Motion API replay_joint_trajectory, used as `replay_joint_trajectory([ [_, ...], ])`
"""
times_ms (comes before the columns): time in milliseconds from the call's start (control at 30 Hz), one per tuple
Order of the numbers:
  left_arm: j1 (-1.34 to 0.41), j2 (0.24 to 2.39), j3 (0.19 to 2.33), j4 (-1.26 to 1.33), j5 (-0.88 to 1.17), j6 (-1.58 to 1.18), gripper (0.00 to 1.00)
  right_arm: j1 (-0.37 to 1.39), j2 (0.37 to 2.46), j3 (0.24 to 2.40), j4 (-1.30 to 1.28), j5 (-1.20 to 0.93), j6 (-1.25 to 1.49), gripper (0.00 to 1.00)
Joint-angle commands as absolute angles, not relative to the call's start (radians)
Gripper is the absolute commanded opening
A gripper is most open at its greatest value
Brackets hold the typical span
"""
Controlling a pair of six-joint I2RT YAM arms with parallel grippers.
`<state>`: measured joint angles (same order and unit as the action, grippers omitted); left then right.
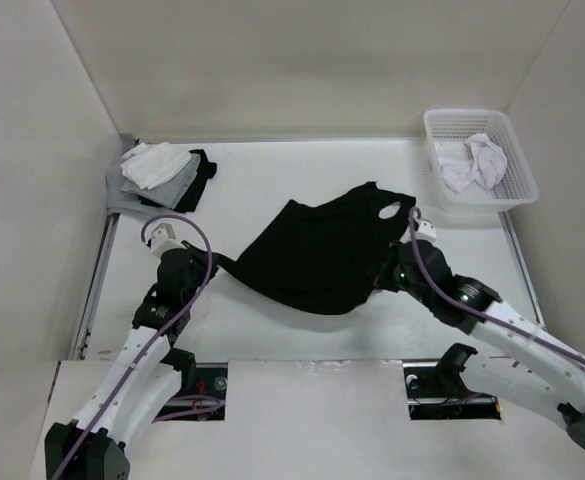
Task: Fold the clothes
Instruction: Flatten the tank top out
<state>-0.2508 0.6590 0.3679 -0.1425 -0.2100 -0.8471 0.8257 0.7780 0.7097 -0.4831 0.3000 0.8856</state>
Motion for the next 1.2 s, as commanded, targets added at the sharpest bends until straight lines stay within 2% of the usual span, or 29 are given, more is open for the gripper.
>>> replay_joint_trajectory([
  [0, -0.246, 0.661, 0.408, -0.091, -0.193, -0.834, 0.05, 0.681, 0.928, 0.648, -0.375, 0.191, 0.786, 0.05],
  [133, -0.245, 0.667, 0.397, -0.092, -0.198, -0.834, 0.06, 0.49, 1.127, 0.635, -0.155, 0.051, 0.71, 0.05],
  [300, -0.242, 0.686, 0.399, -0.084, -0.202, -0.841, 0.06, 0.357, 1.322, 0.764, -0.043, 0.034, 0.67, 0.06],
  [333, -0.242, 0.687, 0.403, -0.081, -0.202, -0.841, 0.06, 0.348, 1.336, 0.788, -0.037, 0.037, 0.67, 0.1],
  [467, -0.243, 0.683, 0.417, -0.075, -0.202, -0.842, 0.06, 0.344, 1.306, 0.769, -0.043, 0.07, 0.666, 0.37],
  [533, -0.243, 0.68, 0.41, -0.071, -0.202, -0.842, 0.06, 0.353, 1.235, 0.679, -0.046, 0.093, 0.675, 0.4],
  [567, -0.243, 0.68, 0.405, -0.071, -0.202, -0.842, 0.06, 0.369, 1.188, 0.62, -0.046, 0.101, 0.687, 0.39],
  [600, -0.245, 0.678, 0.399, -0.068, -0.202, -0.842, 0.06, 0.395, 1.14, 0.562, -0.049, 0.104, 0.712, 0.35],
  [700, -0.252, 0.676, 0.388, -0.061, -0.202, -0.841, 0.06, 0.482, 1.028, 0.439, -0.09, 0.115, 0.791, 0.15],
  [767, -0.255, 0.678, 0.382, -0.057, -0.201, -0.842, 0.06, 0.55, 0.959, 0.388, -0.132, 0.15, 0.856, 0.1],
  [833, -0.26, 0.681, 0.377, -0.051, -0.196, -0.842, 0.06, 0.617, 0.917, 0.377, -0.167, 0.182, 0.899, 0.14],
  [933, -0.271, 0.687, 0.374, -0.04, -0.193, -0.844, 0.06, 0.656, 0.939, 0.379, -0.186, 0.215, 0.917, 0.35],
  [1033, -0.28, 0.683, 0.374, -0.037, -0.193, -0.844, 0.06, 0.656, 0.998, 0.388, -0.166, 0.213, 0.92, 0.37],
  [1167, -0.281, 0.67, 0.371, -0.04, -0.193, -0.844, 0.06, 0.656, 1.069, 0.39, -0.141, 0.222, 0.922, 0.34],
])
